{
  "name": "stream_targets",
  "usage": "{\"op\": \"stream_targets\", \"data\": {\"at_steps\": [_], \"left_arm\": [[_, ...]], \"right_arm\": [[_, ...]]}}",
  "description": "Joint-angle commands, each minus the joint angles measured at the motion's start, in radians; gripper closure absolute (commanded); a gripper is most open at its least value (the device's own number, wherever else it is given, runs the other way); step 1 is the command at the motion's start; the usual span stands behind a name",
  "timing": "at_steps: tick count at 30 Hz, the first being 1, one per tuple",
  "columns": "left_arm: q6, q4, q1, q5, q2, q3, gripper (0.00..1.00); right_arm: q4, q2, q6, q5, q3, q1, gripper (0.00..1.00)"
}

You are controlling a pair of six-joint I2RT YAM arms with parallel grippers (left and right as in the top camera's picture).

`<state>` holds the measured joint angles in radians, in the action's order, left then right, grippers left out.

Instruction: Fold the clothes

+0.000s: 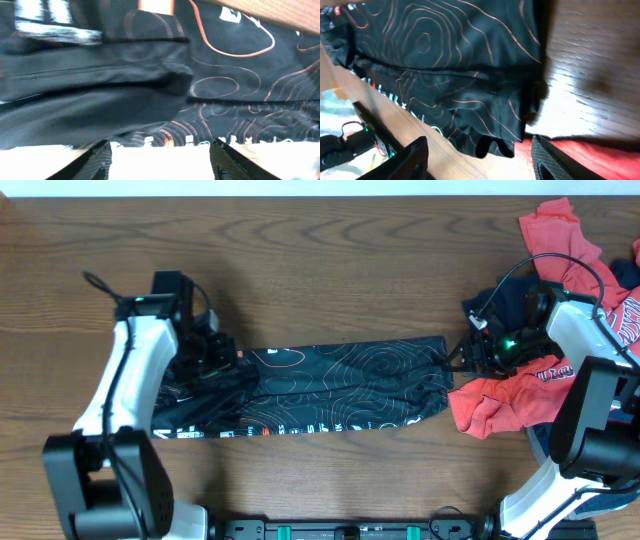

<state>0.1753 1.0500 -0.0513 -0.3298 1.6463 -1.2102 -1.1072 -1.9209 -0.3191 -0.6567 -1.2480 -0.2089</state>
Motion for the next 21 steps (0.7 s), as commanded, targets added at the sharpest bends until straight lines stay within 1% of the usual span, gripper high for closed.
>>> {"op": "stream_targets", "data": {"at_steps": [1,5,9,14,16,21], "left_arm": [[-0.017,0.016,-0.035,0.063,-0.024,-0.019,0.33],[-0.017,0.023,-0.064,0.062,-0.024,-0.018,0.32],[-0.017,0.022,-0.071,0.062,-0.024,-0.018,0.31],[-0.017,0.022,-0.071,0.062,-0.024,-0.018,0.31],[-0.017,0.022,-0.071,0.062,-0.024,-0.018,0.31],[-0.017,0.023,-0.071,0.062,-0.024,-0.018,0.31]], "right_arm": [[-0.003,0.019,-0.045,0.011,0.012,0.036,0.35],[0.053,0.019,0.016,0.073,0.048,0.072,0.35],[0.142,0.019,0.049,0.092,0.103,0.119,0.34],[0.256,0.019,0.183,0.206,0.165,0.177,0.35],[0.278,0.019,0.185,0.208,0.182,0.198,0.37],[0.267,0.019,0.192,0.209,0.198,0.245,0.48]]}}
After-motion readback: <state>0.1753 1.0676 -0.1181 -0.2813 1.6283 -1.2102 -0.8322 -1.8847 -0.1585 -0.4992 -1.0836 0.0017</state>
